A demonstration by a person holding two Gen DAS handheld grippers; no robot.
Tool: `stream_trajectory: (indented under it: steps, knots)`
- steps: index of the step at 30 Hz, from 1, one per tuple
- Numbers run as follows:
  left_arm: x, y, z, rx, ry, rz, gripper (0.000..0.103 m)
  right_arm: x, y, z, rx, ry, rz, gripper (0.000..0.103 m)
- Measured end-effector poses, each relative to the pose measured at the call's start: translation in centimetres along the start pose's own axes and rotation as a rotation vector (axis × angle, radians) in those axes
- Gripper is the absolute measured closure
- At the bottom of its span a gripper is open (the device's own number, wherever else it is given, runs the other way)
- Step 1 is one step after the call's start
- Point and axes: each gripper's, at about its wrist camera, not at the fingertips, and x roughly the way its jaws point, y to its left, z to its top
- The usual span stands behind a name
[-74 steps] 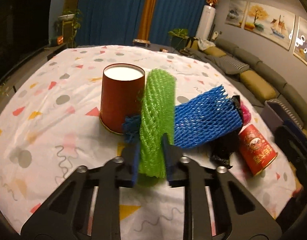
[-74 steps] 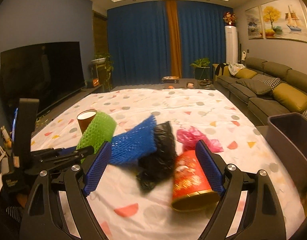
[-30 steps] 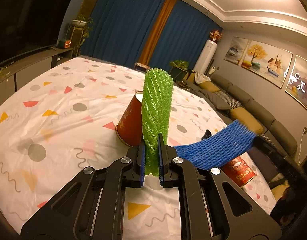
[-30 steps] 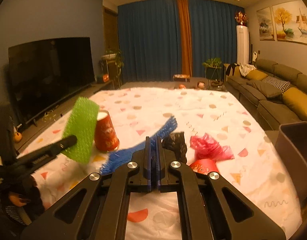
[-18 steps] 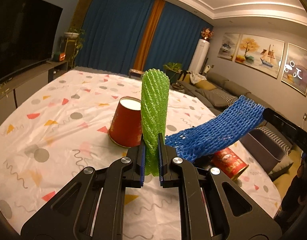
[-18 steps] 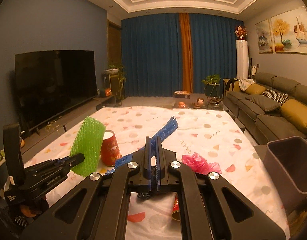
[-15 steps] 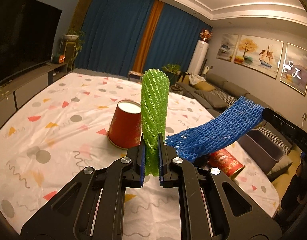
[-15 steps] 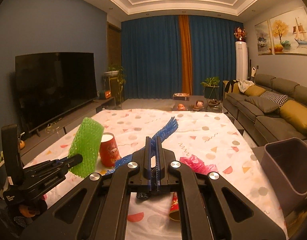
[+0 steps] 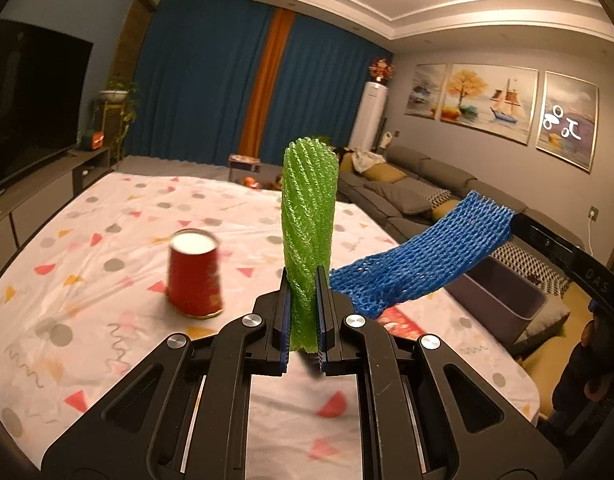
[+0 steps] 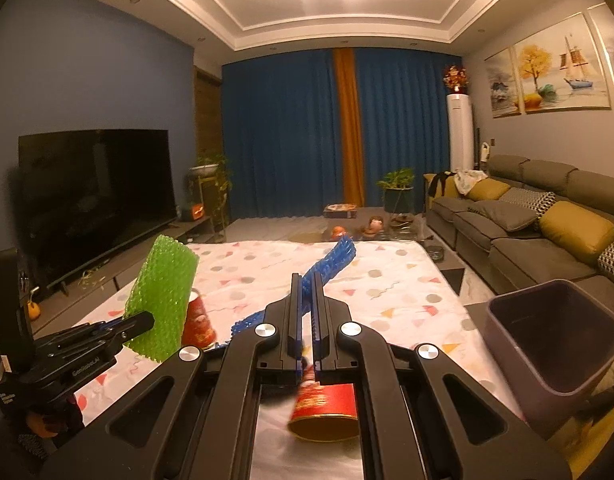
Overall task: Collect trash
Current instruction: 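Carry the green net in the left tool while the right carries the blue net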
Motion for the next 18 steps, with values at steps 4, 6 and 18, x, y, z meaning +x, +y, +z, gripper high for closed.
stream_trajectory:
  steps: [4,6,18]
  knots:
    - [0.8,-2.8,0.5,0.035,0.000,-0.031,0.094,-1.0,-2.3,0.2,0.021,-0.020,-0.038,0.098]
    - [1.2,-4.1,0.8,0.048,0.001,-0.050,0.094,-1.6,-3.4,0.3,0.032,-0.032,-0.062,0.098]
    - [5.1,-13.8,2.3,0.129,0.012,-0.215,0.094,-5.0,-11.7,0.6,0.100,-0.091,-0.270,0.098]
